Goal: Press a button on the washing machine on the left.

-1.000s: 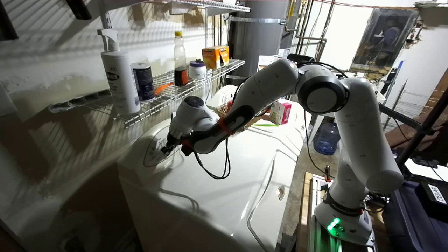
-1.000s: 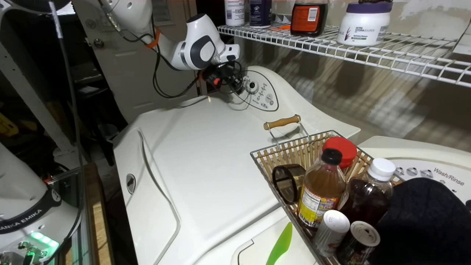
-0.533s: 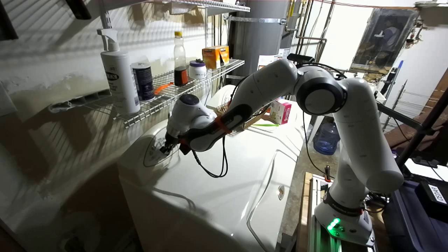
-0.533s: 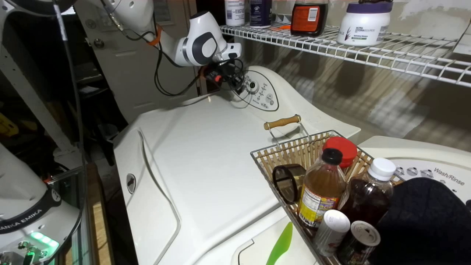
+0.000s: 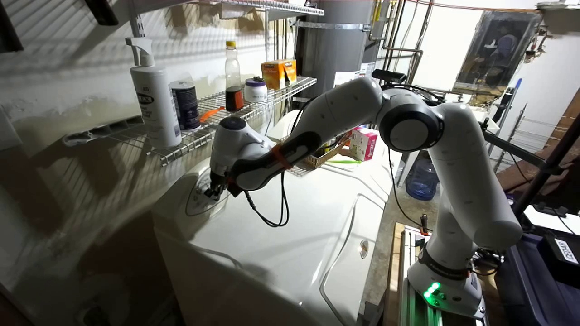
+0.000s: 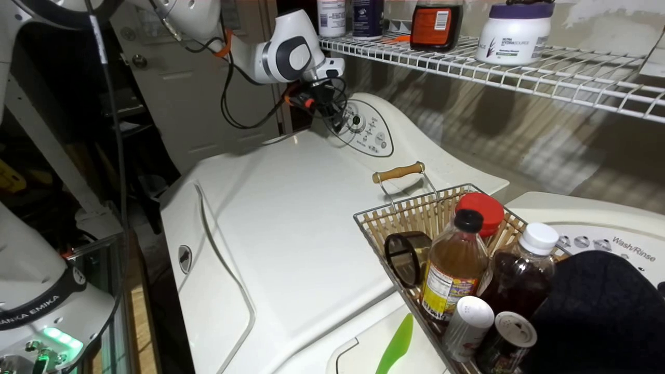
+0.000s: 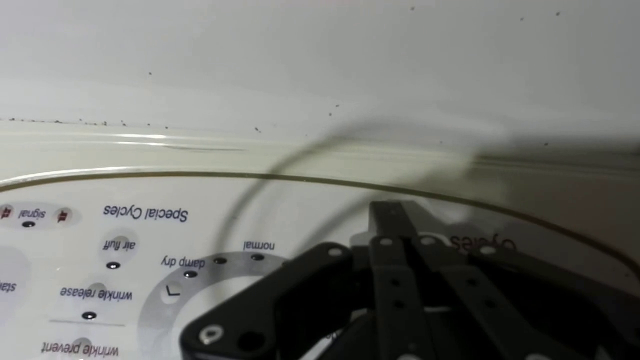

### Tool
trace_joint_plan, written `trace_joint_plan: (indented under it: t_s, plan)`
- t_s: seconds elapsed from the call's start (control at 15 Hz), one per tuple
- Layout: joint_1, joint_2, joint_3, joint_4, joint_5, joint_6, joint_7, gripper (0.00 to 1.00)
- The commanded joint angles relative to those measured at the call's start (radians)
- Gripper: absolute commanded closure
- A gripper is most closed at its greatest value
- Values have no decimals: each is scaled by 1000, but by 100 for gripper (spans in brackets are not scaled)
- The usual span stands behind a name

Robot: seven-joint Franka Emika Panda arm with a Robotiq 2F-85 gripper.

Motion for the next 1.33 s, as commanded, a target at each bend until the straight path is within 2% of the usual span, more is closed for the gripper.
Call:
trace_joint_plan:
  t_s: [0.0,0.33,0.6,0.73,0.93,1.13,1.27]
  plan:
    - [-15,-33,26,-67,26,124,-10,100]
    - [-6,-209,48,-295,53,236,2,100]
    - [4,-394,77,-450,94,169,40,100]
    - [23,-490,61,-518,42,177,119,73]
    - [46,-618,37,-589,-72,147,282,54]
    - [17,-713,49,-627,-332,144,512,32]
    - [-1,-758,68,-647,-439,113,604,18]
